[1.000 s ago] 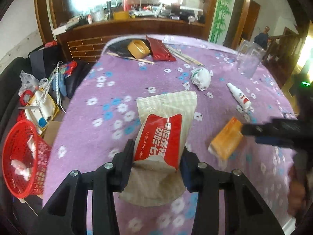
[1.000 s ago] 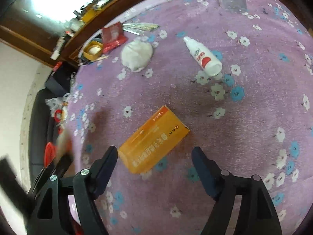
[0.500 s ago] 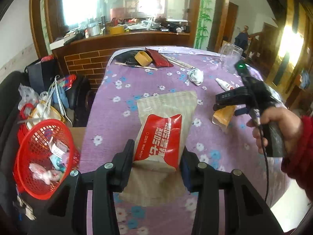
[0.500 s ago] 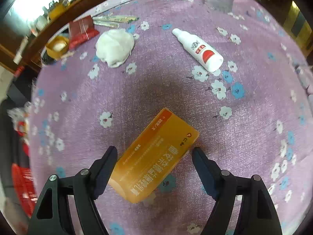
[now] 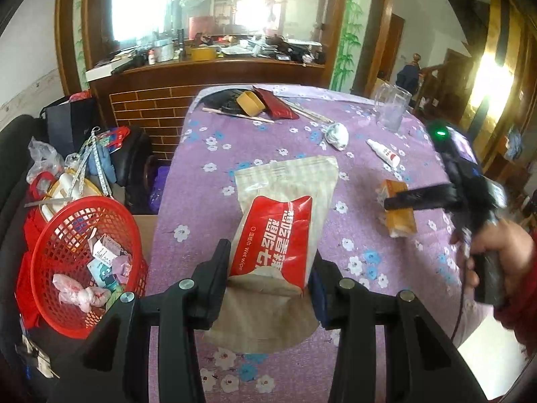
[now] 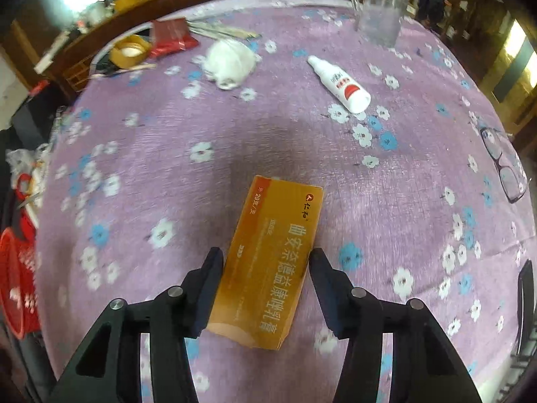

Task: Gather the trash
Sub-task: 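Carry the white-red packet toward the red basket while the right tool carries the orange box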

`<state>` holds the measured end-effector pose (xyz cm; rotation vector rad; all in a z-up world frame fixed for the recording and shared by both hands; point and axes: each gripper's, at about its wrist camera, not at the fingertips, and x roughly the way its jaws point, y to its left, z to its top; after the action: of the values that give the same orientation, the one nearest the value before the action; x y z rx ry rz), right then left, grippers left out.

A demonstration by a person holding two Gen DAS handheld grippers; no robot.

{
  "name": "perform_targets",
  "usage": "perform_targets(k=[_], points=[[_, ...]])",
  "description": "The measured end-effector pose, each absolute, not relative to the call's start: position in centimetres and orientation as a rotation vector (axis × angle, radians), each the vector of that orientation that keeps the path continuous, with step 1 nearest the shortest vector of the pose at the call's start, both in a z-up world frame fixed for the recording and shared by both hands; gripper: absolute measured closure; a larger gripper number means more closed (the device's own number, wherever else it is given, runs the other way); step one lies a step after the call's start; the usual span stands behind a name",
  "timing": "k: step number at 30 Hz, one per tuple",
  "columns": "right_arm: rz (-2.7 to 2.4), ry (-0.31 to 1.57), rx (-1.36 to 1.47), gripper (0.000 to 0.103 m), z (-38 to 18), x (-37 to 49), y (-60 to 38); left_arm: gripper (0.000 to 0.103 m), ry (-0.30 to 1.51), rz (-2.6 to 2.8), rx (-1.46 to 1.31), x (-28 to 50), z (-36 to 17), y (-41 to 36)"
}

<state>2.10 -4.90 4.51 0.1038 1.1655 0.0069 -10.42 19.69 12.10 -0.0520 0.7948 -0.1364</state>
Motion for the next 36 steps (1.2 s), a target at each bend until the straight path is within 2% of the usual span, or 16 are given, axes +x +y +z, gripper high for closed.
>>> perform_targets(k=[9,20,36], points=[[0.275,1.039,0.106,0.046,9.9,-3.4,-0.7,0.062,0.766,-0.032,-0.083,-10.8,13.2,20.7],[0.465,1.036,0.065,0.046,11.1,-6.3,6.1,0.062,0.732,0.083,-0.124,-13.2,14.4,25.1],[0.655,1.013,0.012,0.045,13.3,-7.1,17.0,0.061,0.718,0.242,-0.190,-16.0,14.6,35.5]])
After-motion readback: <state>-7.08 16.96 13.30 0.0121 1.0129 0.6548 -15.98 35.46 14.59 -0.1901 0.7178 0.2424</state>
